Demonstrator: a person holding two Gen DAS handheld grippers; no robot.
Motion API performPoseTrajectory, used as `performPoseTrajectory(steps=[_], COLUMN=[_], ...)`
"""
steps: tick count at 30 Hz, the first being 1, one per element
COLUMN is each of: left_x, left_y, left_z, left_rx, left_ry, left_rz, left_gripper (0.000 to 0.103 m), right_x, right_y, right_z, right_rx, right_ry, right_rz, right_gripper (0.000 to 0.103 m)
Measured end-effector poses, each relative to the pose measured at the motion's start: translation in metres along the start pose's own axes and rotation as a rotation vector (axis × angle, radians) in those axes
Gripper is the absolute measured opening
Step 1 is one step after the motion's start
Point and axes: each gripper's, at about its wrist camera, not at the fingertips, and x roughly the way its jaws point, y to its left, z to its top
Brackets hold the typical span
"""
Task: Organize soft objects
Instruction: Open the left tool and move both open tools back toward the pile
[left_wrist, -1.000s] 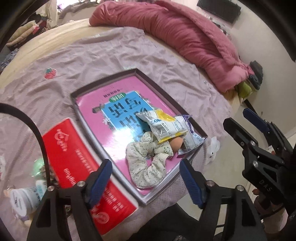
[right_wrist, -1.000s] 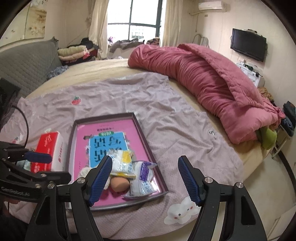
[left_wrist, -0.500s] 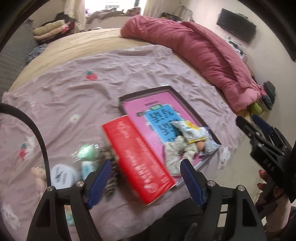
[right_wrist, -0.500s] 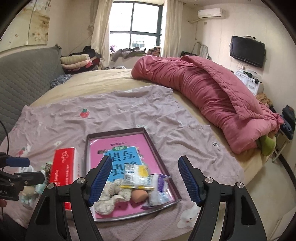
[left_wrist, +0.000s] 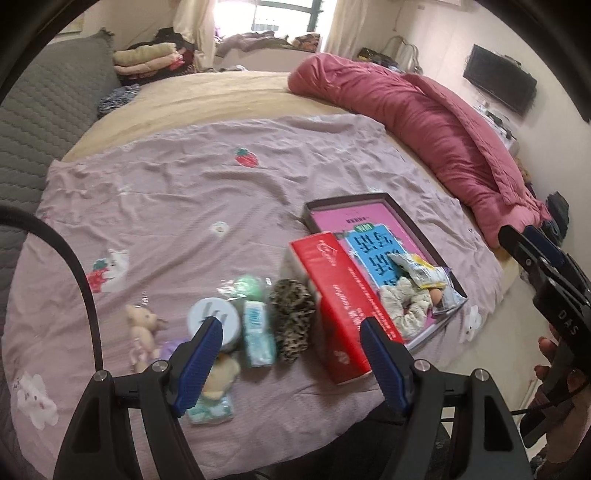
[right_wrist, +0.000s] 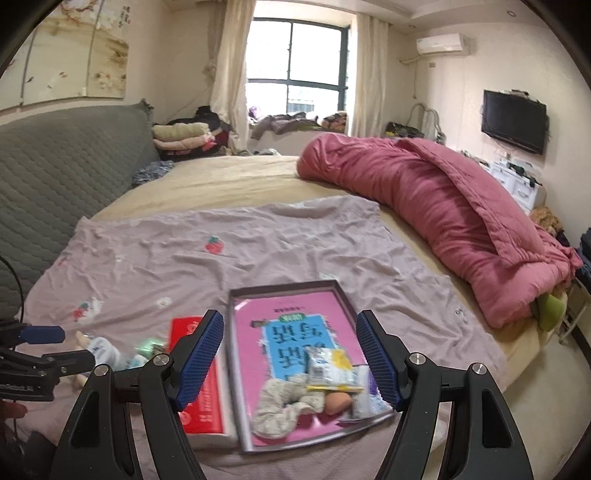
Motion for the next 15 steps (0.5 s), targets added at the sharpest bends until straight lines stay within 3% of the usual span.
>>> performPoseTrajectory(steps=[15], left_x=[-0.031], left_y=[0.052], left_z=[-0.015], left_rx=[-0.084], left_ry=[-0.061], left_rz=[0.045], left_gripper=[0.077], right_x=[-0.016], right_y=[0.071], right_z=[0.009], right_rx=[-0.107], right_ry=[-0.018], right_rz=[0.097], right_gripper=[0.075])
